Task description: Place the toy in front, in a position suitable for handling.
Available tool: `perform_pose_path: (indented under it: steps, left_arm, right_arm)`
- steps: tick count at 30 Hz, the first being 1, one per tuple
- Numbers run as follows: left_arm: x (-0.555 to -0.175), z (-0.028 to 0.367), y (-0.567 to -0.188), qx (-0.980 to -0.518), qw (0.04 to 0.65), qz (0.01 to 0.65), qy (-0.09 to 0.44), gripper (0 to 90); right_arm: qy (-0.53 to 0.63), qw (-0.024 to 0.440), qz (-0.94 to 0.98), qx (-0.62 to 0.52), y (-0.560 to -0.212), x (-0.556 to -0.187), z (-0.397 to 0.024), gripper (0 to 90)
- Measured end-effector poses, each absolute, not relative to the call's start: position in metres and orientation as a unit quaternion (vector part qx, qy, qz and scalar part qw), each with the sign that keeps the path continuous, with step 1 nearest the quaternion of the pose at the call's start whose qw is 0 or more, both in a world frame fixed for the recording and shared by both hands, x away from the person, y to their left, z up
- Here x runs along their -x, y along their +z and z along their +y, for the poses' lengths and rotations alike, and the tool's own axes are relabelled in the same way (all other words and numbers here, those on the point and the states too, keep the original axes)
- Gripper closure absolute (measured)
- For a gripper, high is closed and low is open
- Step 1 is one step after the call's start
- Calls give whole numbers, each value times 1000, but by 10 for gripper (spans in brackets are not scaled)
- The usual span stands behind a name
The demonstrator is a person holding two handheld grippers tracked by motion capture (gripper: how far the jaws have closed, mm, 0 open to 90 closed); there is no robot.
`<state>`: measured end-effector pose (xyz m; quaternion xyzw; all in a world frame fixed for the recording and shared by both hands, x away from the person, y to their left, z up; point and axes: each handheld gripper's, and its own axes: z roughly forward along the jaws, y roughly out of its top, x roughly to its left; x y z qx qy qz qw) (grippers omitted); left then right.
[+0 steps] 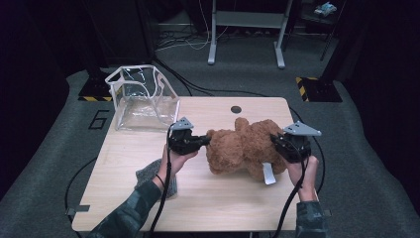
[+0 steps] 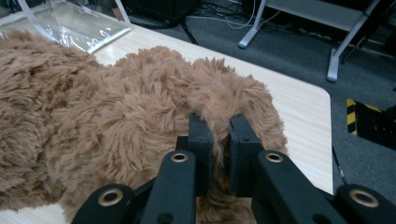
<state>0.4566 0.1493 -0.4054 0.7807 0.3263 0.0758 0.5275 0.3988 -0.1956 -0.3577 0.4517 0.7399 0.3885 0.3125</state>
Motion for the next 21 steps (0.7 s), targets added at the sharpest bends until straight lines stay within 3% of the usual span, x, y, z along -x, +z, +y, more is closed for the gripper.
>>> perform_pose_path:
  steps: [9,21]
  left_arm:
    - [-471,177,-392,-774,525,343,89,850]
    - [-496,211,-392,-779,494,372,107,851]
  right_arm:
    - [394,314,749,-431,-338,-416,-162,827]
    - [405,296,755,-423,-343,-433,-126,828]
